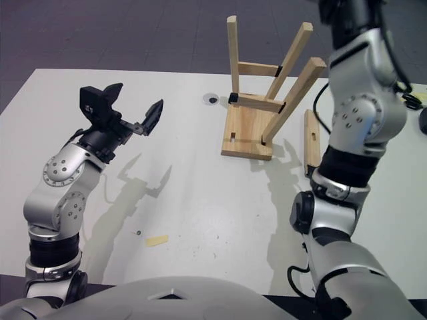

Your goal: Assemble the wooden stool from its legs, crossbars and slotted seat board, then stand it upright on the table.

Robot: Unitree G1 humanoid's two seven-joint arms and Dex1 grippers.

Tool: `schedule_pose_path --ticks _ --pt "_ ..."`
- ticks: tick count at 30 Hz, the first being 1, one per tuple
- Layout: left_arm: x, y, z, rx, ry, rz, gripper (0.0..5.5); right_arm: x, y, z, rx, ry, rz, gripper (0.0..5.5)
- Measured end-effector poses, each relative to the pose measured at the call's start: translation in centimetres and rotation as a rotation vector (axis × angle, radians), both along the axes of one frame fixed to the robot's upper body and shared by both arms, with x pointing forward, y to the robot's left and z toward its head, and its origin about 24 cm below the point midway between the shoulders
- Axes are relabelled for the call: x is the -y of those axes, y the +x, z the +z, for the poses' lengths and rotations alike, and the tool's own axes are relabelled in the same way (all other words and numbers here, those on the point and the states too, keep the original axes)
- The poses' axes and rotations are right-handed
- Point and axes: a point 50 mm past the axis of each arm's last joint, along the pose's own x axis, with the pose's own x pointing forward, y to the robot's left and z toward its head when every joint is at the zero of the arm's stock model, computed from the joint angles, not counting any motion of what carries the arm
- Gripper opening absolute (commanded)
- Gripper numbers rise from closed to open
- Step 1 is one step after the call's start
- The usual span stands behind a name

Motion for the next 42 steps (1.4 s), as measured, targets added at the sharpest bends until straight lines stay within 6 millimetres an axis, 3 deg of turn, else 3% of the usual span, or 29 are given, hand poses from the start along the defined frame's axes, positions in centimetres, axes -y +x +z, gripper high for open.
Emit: schedule_pose_path --ticks 3,4,5,6,7,8,10,14,19,27,32,34,35,39,42 --pt "0.2 0.0 0.0 0.002 0.003 -0.001 5.40 0.4 0.7 3.0 0.082 -0.018 -0.030 5.38" --pt "0.2 0.0 0.0 0.002 0.002 -0.001 5.40 0.5 1.1 3.0 0.072 -0.029 -0.047 5.38" --pt "0.3 0.0 0.0 0.002 0.001 -0.001 5.40 0.8 2.1 2.1 -0.001 -0.058 -0.070 5.38" --pt "0.3 0.1 0.0 0.004 0.003 0.002 5.40 1.1 3.2 -0.3 -0.127 -0.091 -0.081 5.38" --pt "0.3 0.1 0.0 0.005 0.003 0.000 5.40 1.3 3.8 -3.1 -0.248 -0.118 -0.084 5.38" --pt "0.4 0.1 0.0 0.005 -0.001 0.000 5.40 1.5 4.0 -7.3 -0.415 -0.154 -0.071 5.38" --pt "0.4 0.1 -0.1 0.004 -0.002 0.004 5.40 1.4 2.6 -8.1 -0.422 -0.202 -0.051 5.38" --pt "0.4 0.0 -0.1 0.004 -0.007 0.006 5.40 -1.2 0.6 -8.6 -0.445 -0.156 0.082 5.38" --pt "0.8 0.0 -0.2 0.001 -0.020 0.000 5.40 -3.6 0.5 -8.4 -0.456 -0.084 0.180 5.38" --pt "1.1 -0.1 -0.5 -0.010 -0.025 -0.006 5.40 -2.8 0.9 -7.5 -0.435 -0.011 0.148 5.38" --pt "1.0 -0.1 -0.5 -0.011 -0.025 -0.006 5.40 -3.0 0.0 0.3 -0.127 0.170 0.258 5.38" --pt "1.0 -0.1 -0.6 -0.012 -0.025 -0.005 5.40 -3.3 -0.4 1.0 -0.097 0.164 0.277 5.38" --pt "1.0 -0.1 -0.6 -0.012 -0.025 -0.005 5.40 -3.5 -0.4 0.0 -0.134 0.136 0.276 5.38" --pt "1.0 -0.1 -0.6 -0.012 -0.025 -0.003 5.40 -3.7 -0.4 -8.5 -0.450 0.018 0.243 5.38" --pt "1.0 -0.1 -0.6 -0.012 -0.027 -0.003 5.40 -3.3 -1.9 -9.4 -0.434 -0.029 0.219 5.38"
